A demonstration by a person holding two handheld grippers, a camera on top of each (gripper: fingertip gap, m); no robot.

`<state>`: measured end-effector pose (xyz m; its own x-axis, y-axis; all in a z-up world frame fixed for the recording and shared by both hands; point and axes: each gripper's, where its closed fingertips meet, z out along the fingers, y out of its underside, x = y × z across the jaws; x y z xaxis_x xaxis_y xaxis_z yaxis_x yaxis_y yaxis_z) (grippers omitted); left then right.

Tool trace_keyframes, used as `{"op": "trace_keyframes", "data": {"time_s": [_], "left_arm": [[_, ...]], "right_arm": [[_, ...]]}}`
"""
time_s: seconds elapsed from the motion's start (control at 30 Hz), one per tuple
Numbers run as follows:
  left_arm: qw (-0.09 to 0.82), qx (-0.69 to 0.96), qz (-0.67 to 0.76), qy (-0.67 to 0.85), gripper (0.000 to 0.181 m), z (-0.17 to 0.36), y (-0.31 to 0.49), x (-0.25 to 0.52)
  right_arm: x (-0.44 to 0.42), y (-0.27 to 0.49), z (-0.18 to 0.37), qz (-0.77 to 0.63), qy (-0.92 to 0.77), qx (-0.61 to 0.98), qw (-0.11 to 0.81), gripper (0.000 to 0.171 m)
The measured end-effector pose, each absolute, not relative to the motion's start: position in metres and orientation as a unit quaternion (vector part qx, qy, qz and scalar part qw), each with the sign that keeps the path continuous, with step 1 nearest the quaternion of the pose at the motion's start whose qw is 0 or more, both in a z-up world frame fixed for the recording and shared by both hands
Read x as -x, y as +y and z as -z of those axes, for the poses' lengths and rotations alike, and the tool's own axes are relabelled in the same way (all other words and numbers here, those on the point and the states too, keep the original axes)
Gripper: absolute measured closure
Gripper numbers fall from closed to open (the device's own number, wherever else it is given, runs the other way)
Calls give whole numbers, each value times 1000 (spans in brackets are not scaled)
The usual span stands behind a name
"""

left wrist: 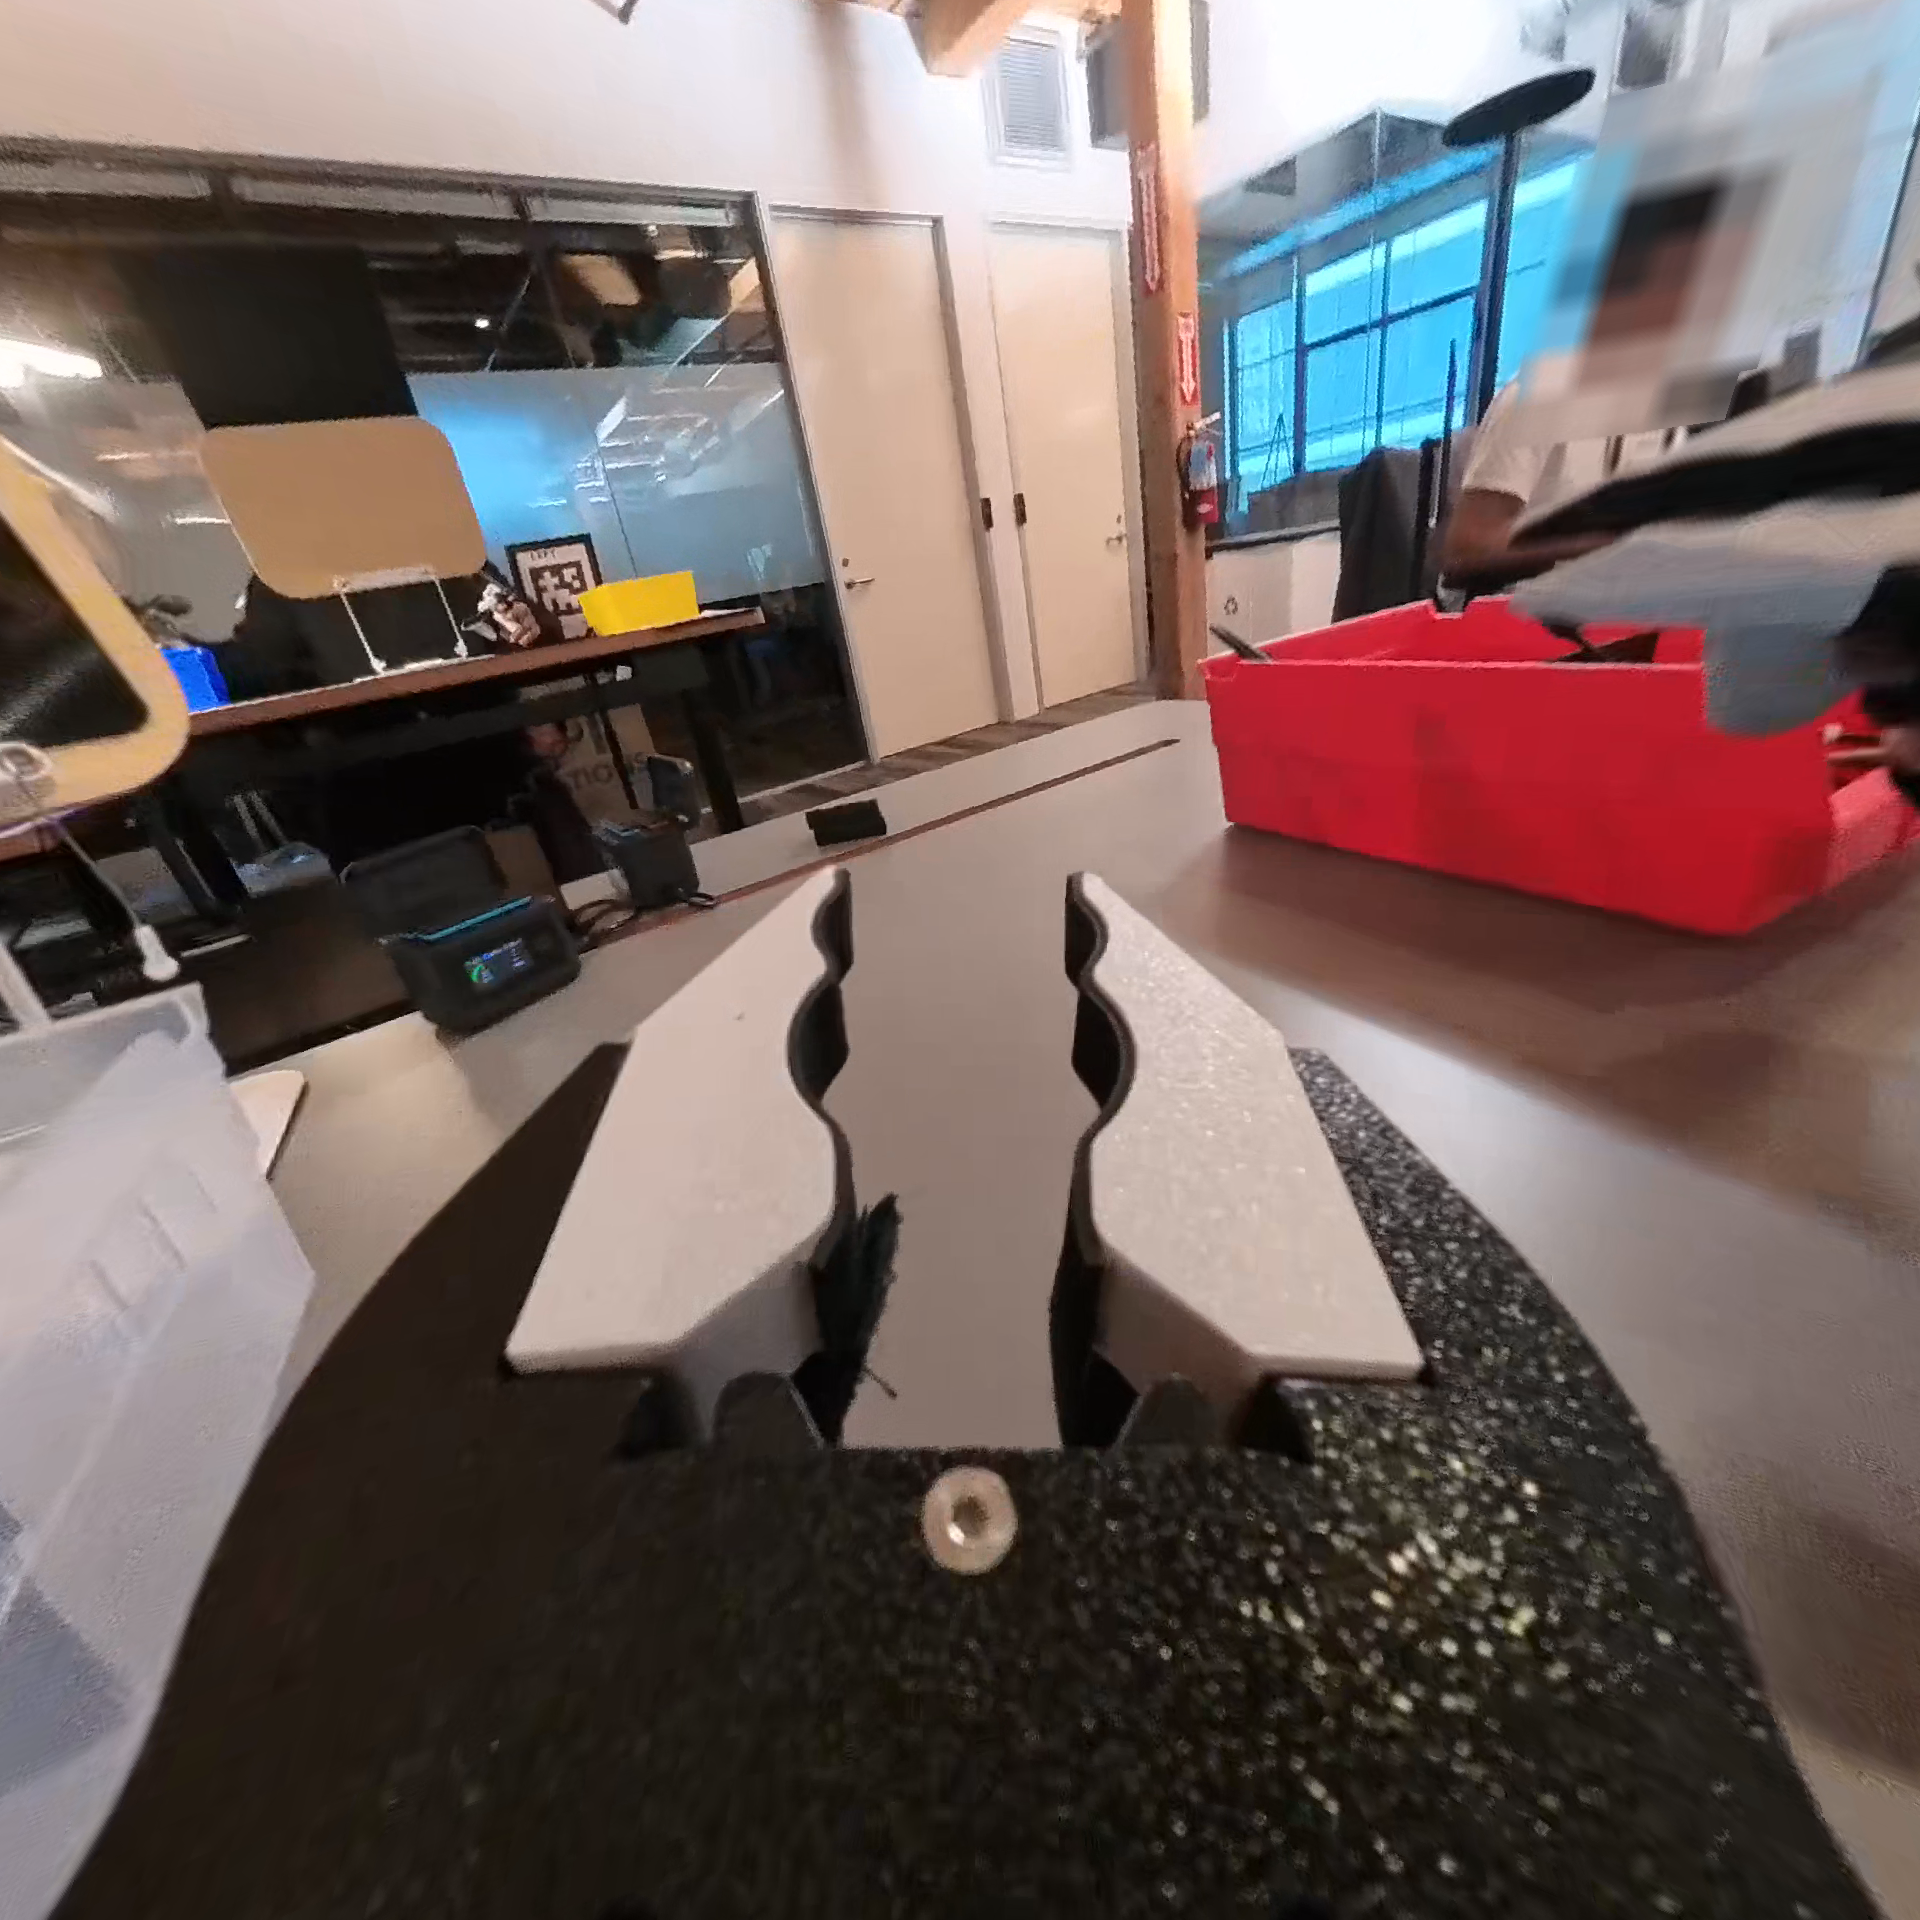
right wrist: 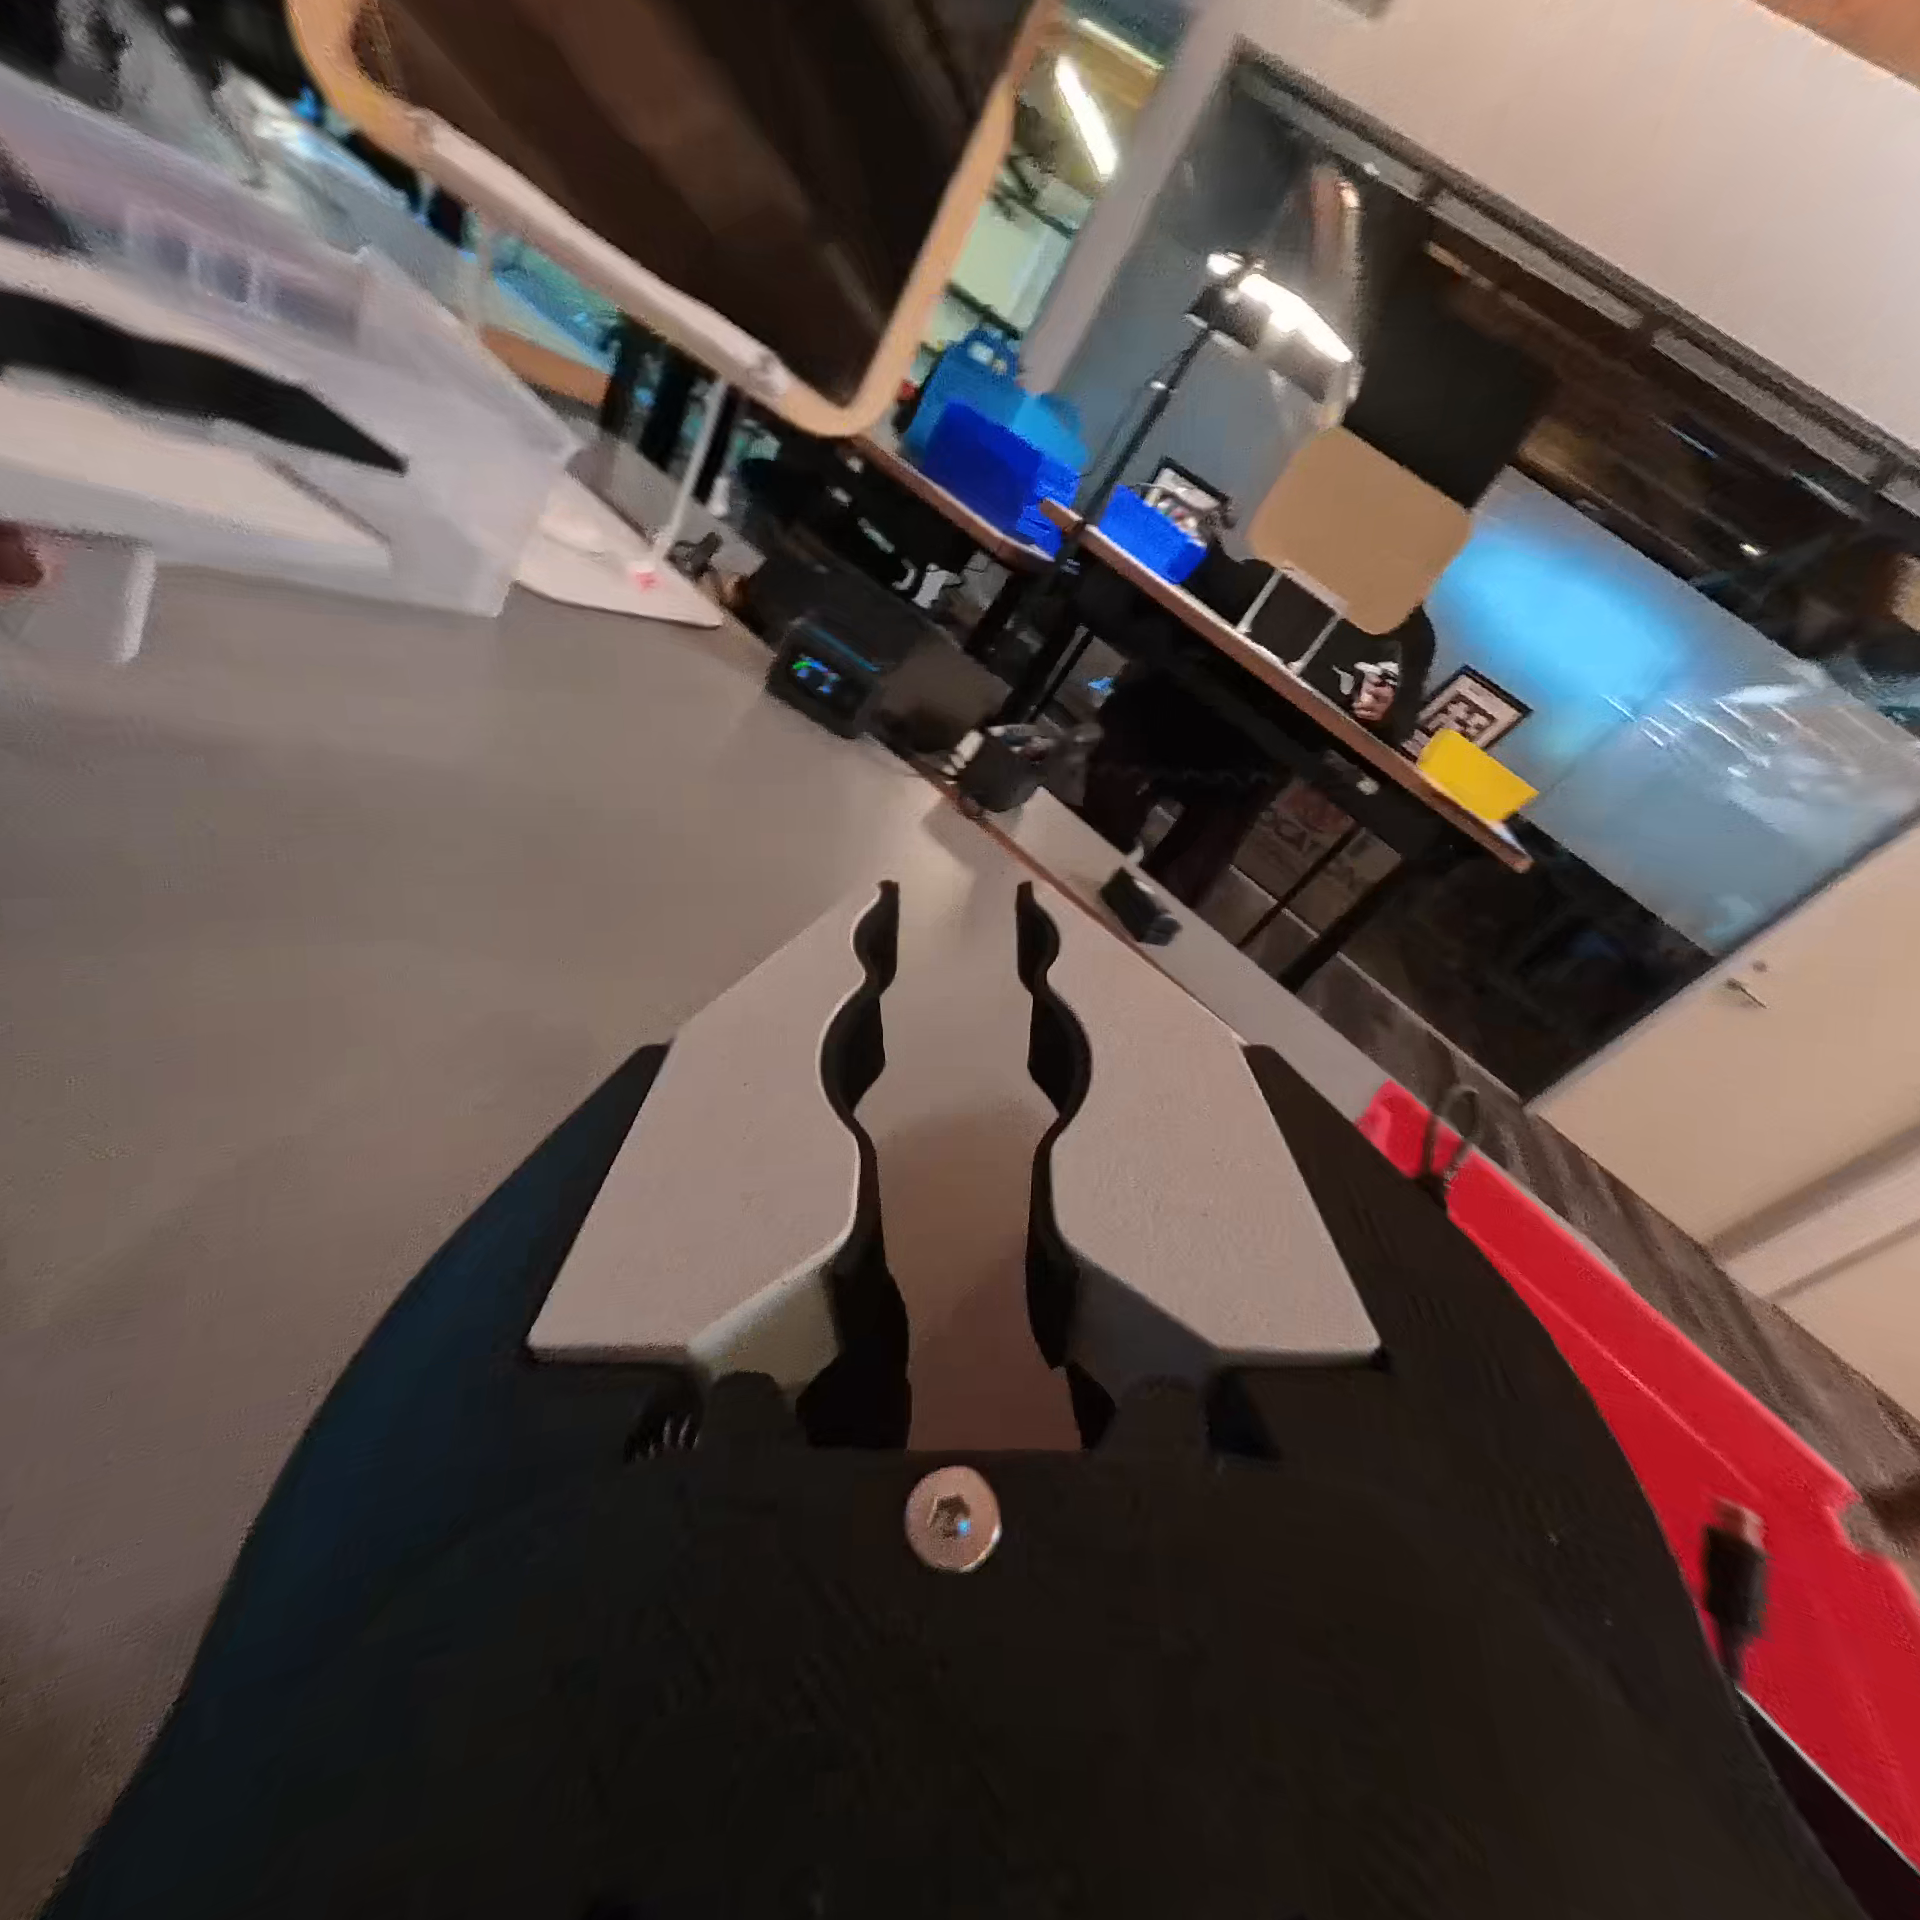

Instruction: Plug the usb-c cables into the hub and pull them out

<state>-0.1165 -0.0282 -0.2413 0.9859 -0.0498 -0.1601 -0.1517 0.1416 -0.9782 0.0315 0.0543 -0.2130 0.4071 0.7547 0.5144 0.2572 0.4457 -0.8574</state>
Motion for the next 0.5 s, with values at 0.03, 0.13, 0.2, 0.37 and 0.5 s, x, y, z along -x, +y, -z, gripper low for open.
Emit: {"op": "trace_keyframes", "data": {"time_s": [0.03, 0.13, 0.2, 0.37, 0.5], "left_arm": [[757, 648, -32, 77, 146, 240, -32, 114], [766, 638, -38, 72, 151, 237, -38, 113], [760, 643, -40, 83, 151, 240, -34, 111], [729, 671, -62, 121, 151, 255, -25, 104], [732, 665, -50, 141, 152, 255, -41, 90]], "right_arm": [[-25, 47, 219, -193, -522, 487, 673, 150], [-8, 27, 233, -297, -511, 476, 651, 151], [-6, 27, 244, -314, -499, 458, 665, 151], [-13, 25, 242, -250, -516, 401, 715, 153], [-20, 17, 253, -211, -546, 375, 719, 158]]}}
